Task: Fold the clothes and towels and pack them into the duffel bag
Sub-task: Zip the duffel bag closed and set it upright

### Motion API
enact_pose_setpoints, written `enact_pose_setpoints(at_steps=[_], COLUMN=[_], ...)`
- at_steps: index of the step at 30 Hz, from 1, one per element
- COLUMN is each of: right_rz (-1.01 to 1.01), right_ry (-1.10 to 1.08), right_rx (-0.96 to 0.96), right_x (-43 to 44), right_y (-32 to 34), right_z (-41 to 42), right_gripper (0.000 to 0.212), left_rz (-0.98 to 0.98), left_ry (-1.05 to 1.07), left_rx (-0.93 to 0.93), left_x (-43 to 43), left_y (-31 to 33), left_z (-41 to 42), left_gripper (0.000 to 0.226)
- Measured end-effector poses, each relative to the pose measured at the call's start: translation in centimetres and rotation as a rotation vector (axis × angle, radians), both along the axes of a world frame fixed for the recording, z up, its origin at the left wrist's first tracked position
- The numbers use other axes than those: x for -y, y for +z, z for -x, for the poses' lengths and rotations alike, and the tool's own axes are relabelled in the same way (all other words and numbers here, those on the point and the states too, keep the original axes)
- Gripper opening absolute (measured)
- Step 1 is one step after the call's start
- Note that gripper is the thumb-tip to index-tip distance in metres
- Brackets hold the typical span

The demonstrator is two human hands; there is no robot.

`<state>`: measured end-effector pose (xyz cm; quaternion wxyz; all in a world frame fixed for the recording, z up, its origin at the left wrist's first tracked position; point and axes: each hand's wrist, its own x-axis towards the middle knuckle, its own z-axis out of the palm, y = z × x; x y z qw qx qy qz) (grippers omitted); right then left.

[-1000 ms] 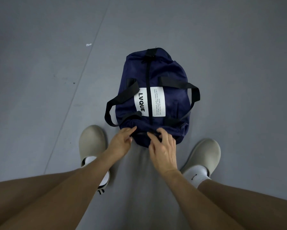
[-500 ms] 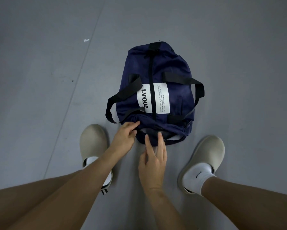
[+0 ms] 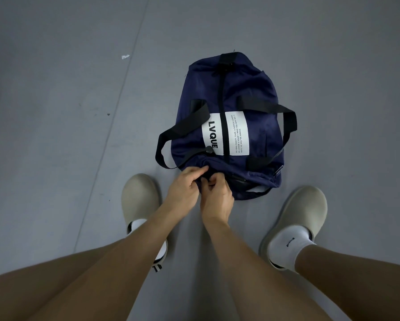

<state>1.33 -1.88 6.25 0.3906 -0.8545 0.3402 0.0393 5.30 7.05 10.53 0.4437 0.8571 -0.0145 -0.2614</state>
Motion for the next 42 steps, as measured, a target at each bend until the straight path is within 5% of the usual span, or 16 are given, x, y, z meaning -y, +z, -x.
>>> enact_pose_setpoints(at_steps=[8,14,21,29,42], right_rz=[-0.038,-0.145,-0.161,0.011,-0.010], right_ry=[0.065,-0.107,-0.123,-0.361,-0.162], right_rx=[0.077,0.046,0.041,0.041,0.011], right_x=[1.4,1.9,2.1,10.7,16.2], right_y=[0.7,0.8,1.3,0.9,2.3], right_z=[1.6,2.0,3.4,4.7,4.1], right_gripper=[0.005,0.007,0.010,0.011,0.012], left_rz=[-0.189,-0.361,-0.300,-0.270,-0.338], left_ry=[-0.159,-0.208,-0.067,-0.109,-0.098], left_rx=[0.165,0.180,0.251,0.286,0.360], left_x=[0.4,1.2,3.4,3.1,-0.9], left_y=[-0.9,-1.3,-1.5,-1.6,-0.4], left_z=[-0.3,0.1,-0.1,0.9,0.4], left_gripper=[0.043,0.044,0.029,0.042,0.053])
